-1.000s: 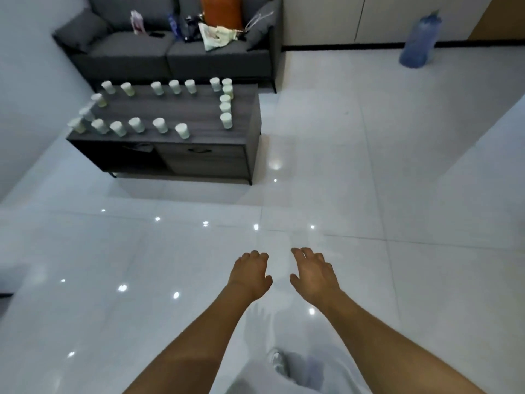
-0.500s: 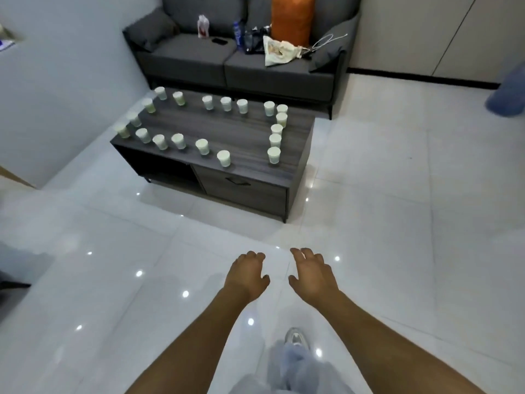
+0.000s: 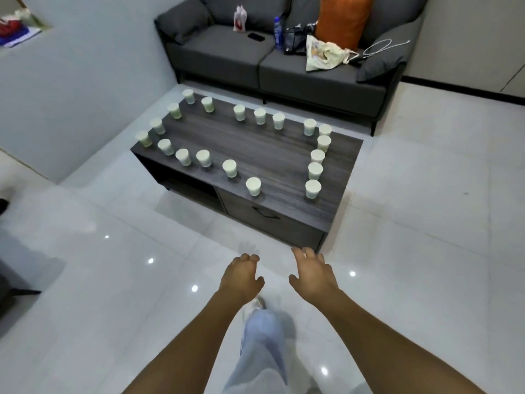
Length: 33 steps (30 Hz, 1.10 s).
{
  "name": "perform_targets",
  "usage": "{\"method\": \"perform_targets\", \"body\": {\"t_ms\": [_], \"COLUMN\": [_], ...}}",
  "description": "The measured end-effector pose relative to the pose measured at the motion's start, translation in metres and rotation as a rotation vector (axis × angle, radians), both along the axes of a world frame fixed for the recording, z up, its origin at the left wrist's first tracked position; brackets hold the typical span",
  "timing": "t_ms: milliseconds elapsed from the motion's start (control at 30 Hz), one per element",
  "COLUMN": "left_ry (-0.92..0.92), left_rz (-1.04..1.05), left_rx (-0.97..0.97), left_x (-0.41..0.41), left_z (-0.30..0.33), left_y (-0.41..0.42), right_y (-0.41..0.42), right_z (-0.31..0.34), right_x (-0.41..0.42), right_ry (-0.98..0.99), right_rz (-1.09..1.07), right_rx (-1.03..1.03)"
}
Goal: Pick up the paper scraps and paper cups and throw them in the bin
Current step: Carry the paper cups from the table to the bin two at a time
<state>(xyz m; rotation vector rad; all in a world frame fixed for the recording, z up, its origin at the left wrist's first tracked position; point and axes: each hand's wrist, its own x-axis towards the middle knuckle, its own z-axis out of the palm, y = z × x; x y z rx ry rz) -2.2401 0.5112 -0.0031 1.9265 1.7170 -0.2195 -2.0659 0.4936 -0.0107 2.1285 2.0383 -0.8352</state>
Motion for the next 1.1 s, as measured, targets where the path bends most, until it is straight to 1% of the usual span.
{"method": "perform_targets", "body": {"t_ms": [267,400,533,733,900,1100], "left_ry": [-0.007,-0.004,-0.01,-0.001,0.008,0.005], "left_rz": [0.001,0.003,0.002,0.002,-0.003,-0.06], "left_rx": [0.019,0.002,-0.014,-0.033,-0.09,-0.154], "left_x": [-0.072,-0.093,-0.103,-0.112,-0.115,-0.113], "left_z": [-0.003,-0.006,-0.013,-0.04,-0.066,-0.108], "left_y": [0.163,0.221,0.273,0.372,0.447,0.519], "right_y": [0.157,0.21,0.258,0.349,0.42,0.47], "right_z": [-0.001,-0.001,-0.008,-0.039,-0.071,-0.12], "right_x": [-0.074,-0.097,-0.102,-0.11,-0.12,-0.134], "right_ry": [0.017,0.009,-0.015,-0.014,-0.008,0.007], "right_rz": [-0.025,-0.027,-0.022,-0.045,-0.097,-0.215], "right_rx": [-0.002,-0.035,-0.097,-0.154,-0.225,-0.304]}}
